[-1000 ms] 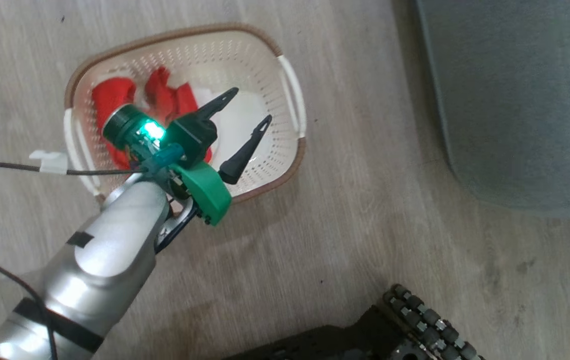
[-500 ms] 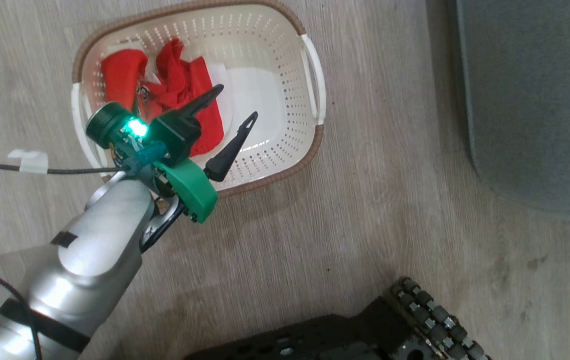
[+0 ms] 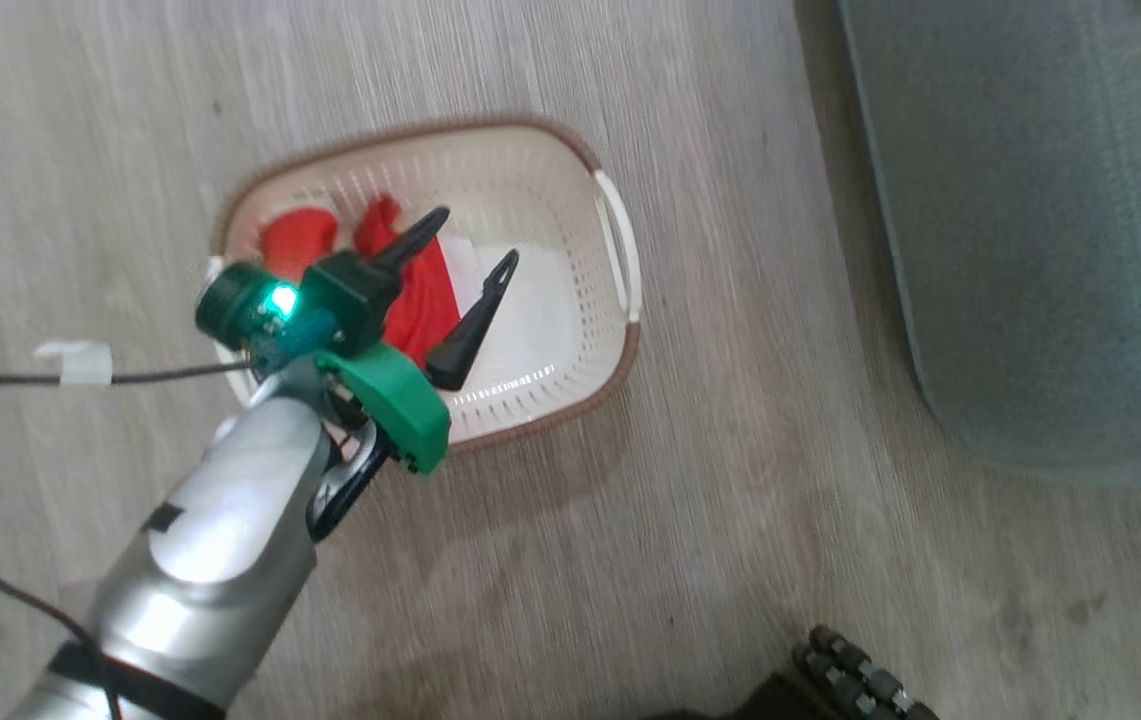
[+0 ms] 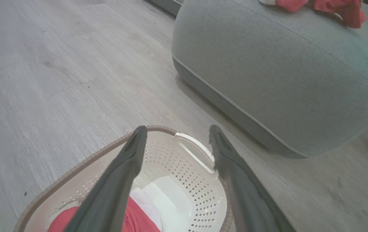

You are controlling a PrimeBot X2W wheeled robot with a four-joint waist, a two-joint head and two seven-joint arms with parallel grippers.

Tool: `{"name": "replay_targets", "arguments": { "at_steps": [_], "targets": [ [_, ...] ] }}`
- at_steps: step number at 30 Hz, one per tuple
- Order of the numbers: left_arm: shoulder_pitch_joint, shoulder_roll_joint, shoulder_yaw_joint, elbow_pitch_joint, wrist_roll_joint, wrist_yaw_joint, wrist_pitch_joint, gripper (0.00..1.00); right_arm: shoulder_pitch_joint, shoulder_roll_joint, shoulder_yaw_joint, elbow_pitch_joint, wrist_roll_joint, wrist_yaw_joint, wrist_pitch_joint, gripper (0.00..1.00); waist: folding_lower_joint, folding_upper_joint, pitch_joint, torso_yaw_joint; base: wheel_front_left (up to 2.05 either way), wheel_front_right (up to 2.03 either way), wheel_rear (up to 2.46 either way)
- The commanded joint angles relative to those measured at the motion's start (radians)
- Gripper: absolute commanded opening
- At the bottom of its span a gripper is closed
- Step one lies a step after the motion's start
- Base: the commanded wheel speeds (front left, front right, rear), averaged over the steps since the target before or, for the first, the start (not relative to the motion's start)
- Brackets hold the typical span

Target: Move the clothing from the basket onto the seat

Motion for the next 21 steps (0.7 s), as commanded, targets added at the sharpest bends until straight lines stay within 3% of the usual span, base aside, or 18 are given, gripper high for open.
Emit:
{"name": "replay_targets", "arguments": {
  "at_steps": [1, 11, 21],
  "targets": [
    [0.019, 0.001, 0.054, -0.016, -0.005, -0.001, -0.009, 1.00, 0.050, -0.009, 0.033, -0.059, 0.018, 0.000, -0.006, 1.00, 0.0001, -0.0001, -0.072, 0.017, 0.00, 0.00, 0.00],
    [0.125, -0.045, 0.202, 0.017, 0.016, -0.001, -0.009, 1.00, 0.196, 0.031, 0.240, -0.186, 0.076, 0.000, -0.006, 1.00, 0.0001, -0.0001, -0.229, 0.072, 0.00, 0.00, 0.00],
    [0.236, -0.075, 0.392, 0.059, 0.070, 0.007, -0.009, 1.00, 0.242, 0.062, 0.423, -0.215, 0.126, 0.000, -0.006, 1.00, 0.0001, -0.0001, -0.360, 0.140, 0.00, 0.00, 0.00]
  ]
}}
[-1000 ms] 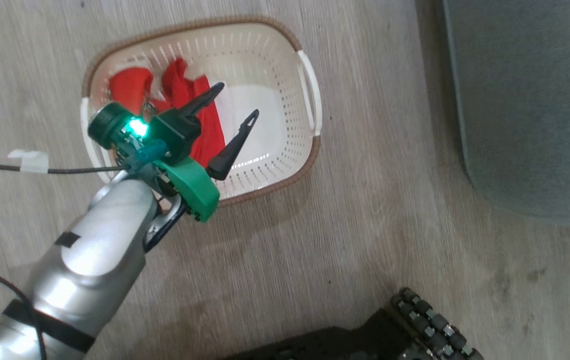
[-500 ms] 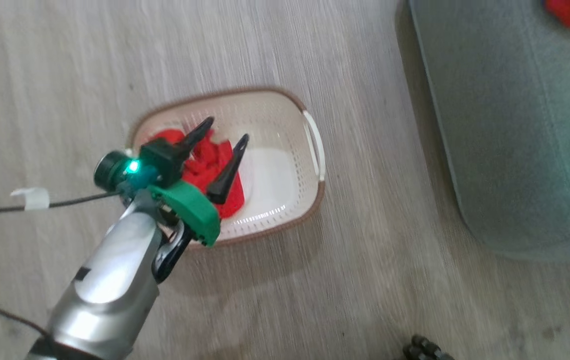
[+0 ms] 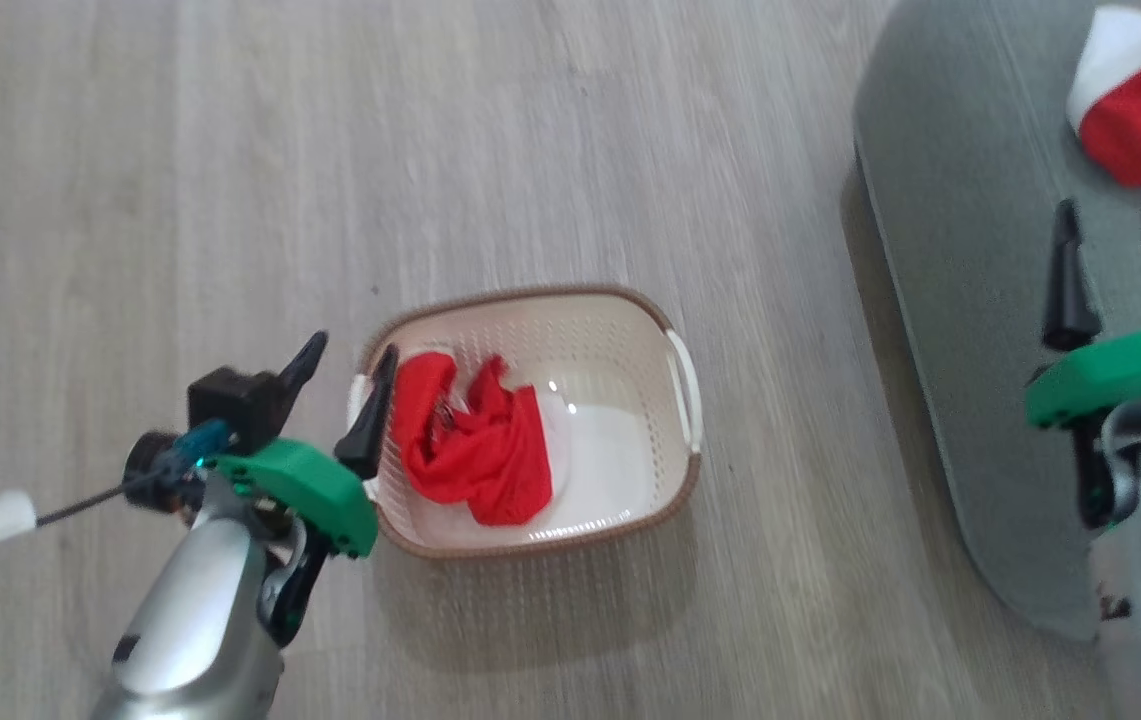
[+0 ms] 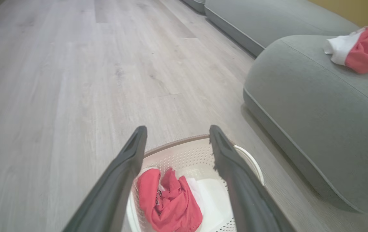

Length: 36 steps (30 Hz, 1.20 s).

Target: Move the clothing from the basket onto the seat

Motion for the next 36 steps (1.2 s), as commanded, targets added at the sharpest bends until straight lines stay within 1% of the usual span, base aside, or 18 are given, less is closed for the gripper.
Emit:
{"name": "replay_targets", "arguments": {
  "at_steps": [1, 6, 11, 13, 14, 18, 23, 27, 36],
  "targets": [
    [-0.005, 0.011, 0.052, -0.024, 0.009, 0.008, -0.010, 1.00, 0.009, 0.001, 0.027, -0.027, 0.008, 0.000, -0.006, 1.00, 0.0001, -0.0001, -0.040, 0.031, 0.00, 0.00, 0.00],
    [0.048, 0.000, 0.157, -0.033, 0.033, 0.017, -0.010, 1.00, 0.036, 0.025, 0.074, -0.019, 0.014, 0.000, -0.006, 1.00, 0.0001, -0.0001, -0.089, 0.056, 0.00, 0.00, 0.00],
    [0.099, -0.009, 0.255, -0.072, 0.072, 0.029, -0.010, 1.00, 0.057, 0.036, 0.115, -0.012, 0.023, 0.000, -0.006, 1.00, 0.0001, -0.0001, -0.130, 0.067, 0.00, 0.00, 0.00],
    [0.121, -0.013, 0.290, -0.107, 0.096, 0.034, -0.010, 1.00, 0.068, 0.039, 0.130, -0.014, 0.027, 0.000, -0.006, 1.00, 0.0001, -0.0001, -0.146, 0.068, 0.00, 0.00, 0.00],
    [0.145, -0.022, 0.323, -0.141, 0.115, 0.037, -0.010, 1.00, 0.079, 0.043, 0.145, -0.023, 0.033, 0.000, -0.006, 1.00, 0.0001, -0.0001, -0.161, 0.067, 0.00, 0.00, 0.00],
    [0.186, -0.040, 0.383, -0.206, 0.146, 0.033, -0.010, 1.00, 0.097, 0.050, 0.175, -0.046, 0.044, 0.000, -0.006, 1.00, 0.0001, -0.0001, -0.182, 0.066, 0.00, 0.00, 0.00],
    [0.223, -0.063, 0.429, -0.251, 0.176, 0.027, -0.010, 1.00, 0.119, 0.057, 0.222, -0.060, 0.055, 0.000, -0.006, 1.00, 0.0001, -0.0001, -0.205, 0.065, 0.00, 0.00, 0.00],
    [0.246, -0.077, 0.447, -0.280, 0.193, 0.022, -0.010, 1.00, 0.133, 0.062, 0.255, -0.070, 0.061, 0.000, -0.006, 1.00, 0.0001, -0.0001, -0.213, 0.065, 0.00, 0.00, 0.00],
    [0.285, -0.090, 0.461, -0.310, 0.211, 0.016, -0.010, 1.00, 0.142, 0.063, 0.275, -0.083, 0.071, 0.000, -0.006, 1.00, 0.0001, -0.0001, -0.220, 0.065, 0.00, 0.00, 0.00]
  ]
}}
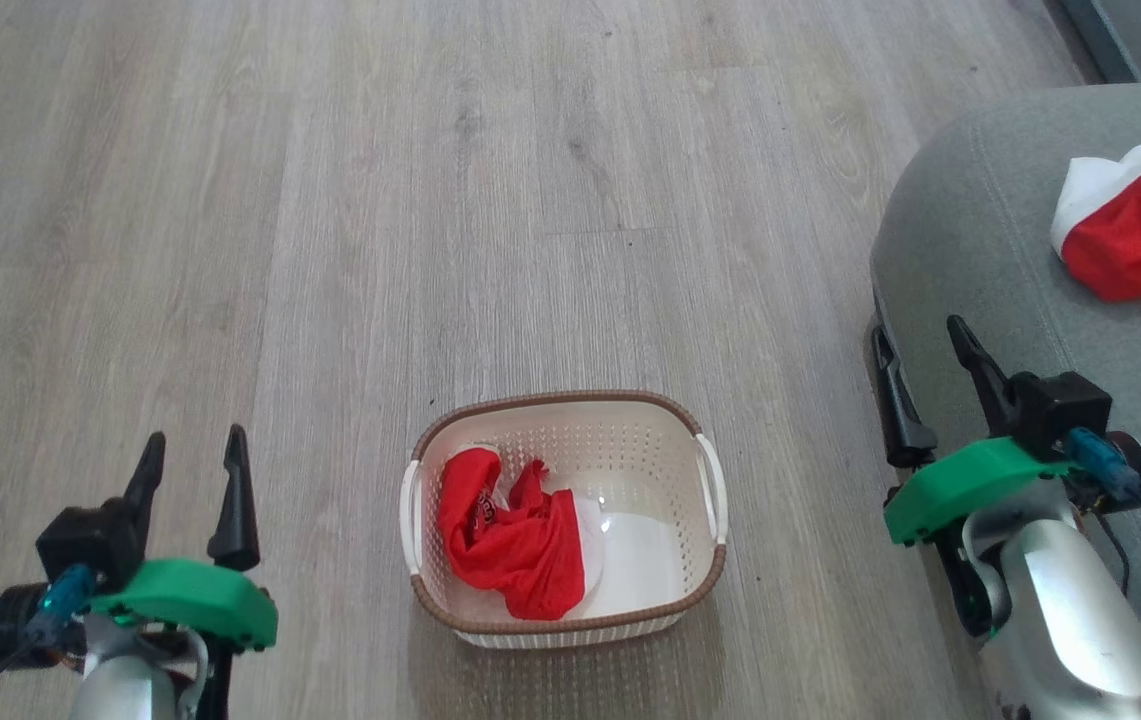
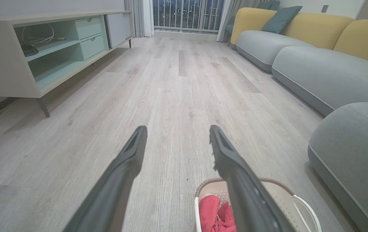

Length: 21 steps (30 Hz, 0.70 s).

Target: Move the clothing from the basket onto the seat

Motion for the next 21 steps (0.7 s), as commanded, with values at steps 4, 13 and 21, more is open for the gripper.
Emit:
{"name": "replay_targets", "arguments": {
  "at_steps": [4, 13, 21],
  "targets": [
    [-0.015, 0.006, 0.027, -0.044, 0.013, -0.001, -0.010, 1.00, -0.021, 0.006, 0.023, -0.042, 0.004, 0.000, -0.006, 1.00, 0.0001, -0.0001, -0.002, 0.000, 0.00, 0.00, 0.00],
    [-0.011, 0.004, -0.016, -0.011, 0.008, -0.009, -0.010, 1.00, -0.027, 0.009, 0.016, -0.053, 0.000, 0.000, -0.006, 1.00, 0.0001, -0.0001, 0.018, -0.013, 0.00, 0.00, 0.00],
    [-0.067, 0.004, -0.094, 0.025, -0.008, -0.016, -0.010, 1.00, -0.095, 0.015, 0.017, -0.105, -0.032, 0.000, -0.006, 1.00, 0.0001, -0.0001, 0.154, -0.031, 0.00, 0.00, 0.00]
  ]
}}
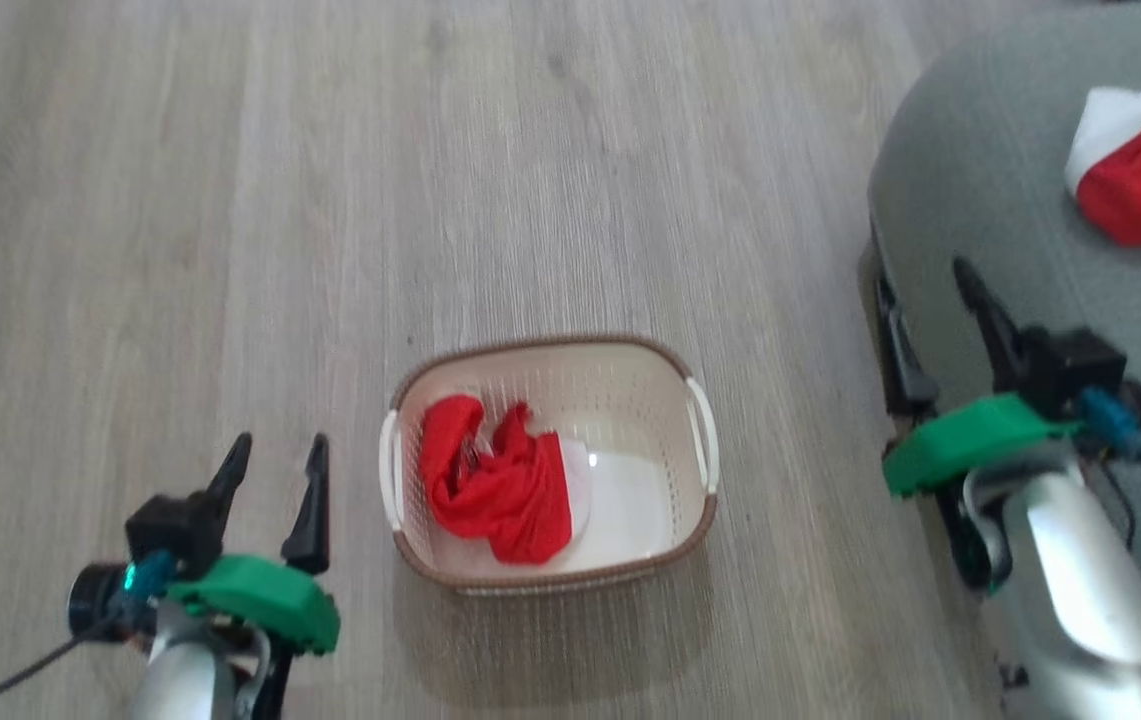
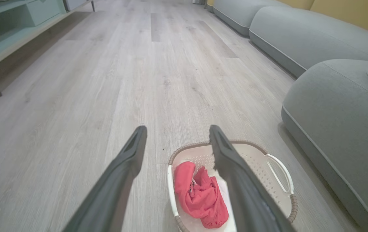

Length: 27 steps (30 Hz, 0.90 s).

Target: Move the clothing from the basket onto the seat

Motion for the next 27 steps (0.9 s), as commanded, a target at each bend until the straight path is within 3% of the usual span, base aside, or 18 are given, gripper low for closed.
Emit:
{"name": "replay_targets", "arguments": {
  "at_steps": [1, 17, 23, 27],
  "targets": [
    [-0.077, 0.009, 0.005, -0.018, -0.005, -0.004, -0.010, 1.00, -0.084, 0.008, 0.019, -0.052, -0.014, 0.000, -0.006, 1.00, 0.0000, 0.0000, 0.086, -0.012, 0.00, 0.00, 0.00],
    [-0.388, 0.053, -0.277, 0.116, -0.039, -0.006, -0.010, 1.00, -0.311, 0.025, -0.054, -0.181, -0.063, 0.000, -0.006, 1.00, 0.0000, 0.0000, 0.506, -0.048, 0.00, 0.00, 0.00],
    [-0.555, 0.079, -0.386, 0.267, -0.015, -0.006, -0.010, 1.00, -0.361, 0.026, -0.051, -0.210, -0.065, 0.000, -0.006, 1.00, 0.0000, 0.0000, 0.629, -0.080, 0.00, 0.00, 0.00],
    [-0.661, 0.089, -0.408, 0.404, 0.023, -0.001, -0.010, 1.00, -0.365, 0.026, -0.051, -0.220, -0.047, 0.000, -0.006, 1.00, 0.0000, 0.0000, 0.677, -0.108, 0.00, 0.00, 0.00]
  ]
}}
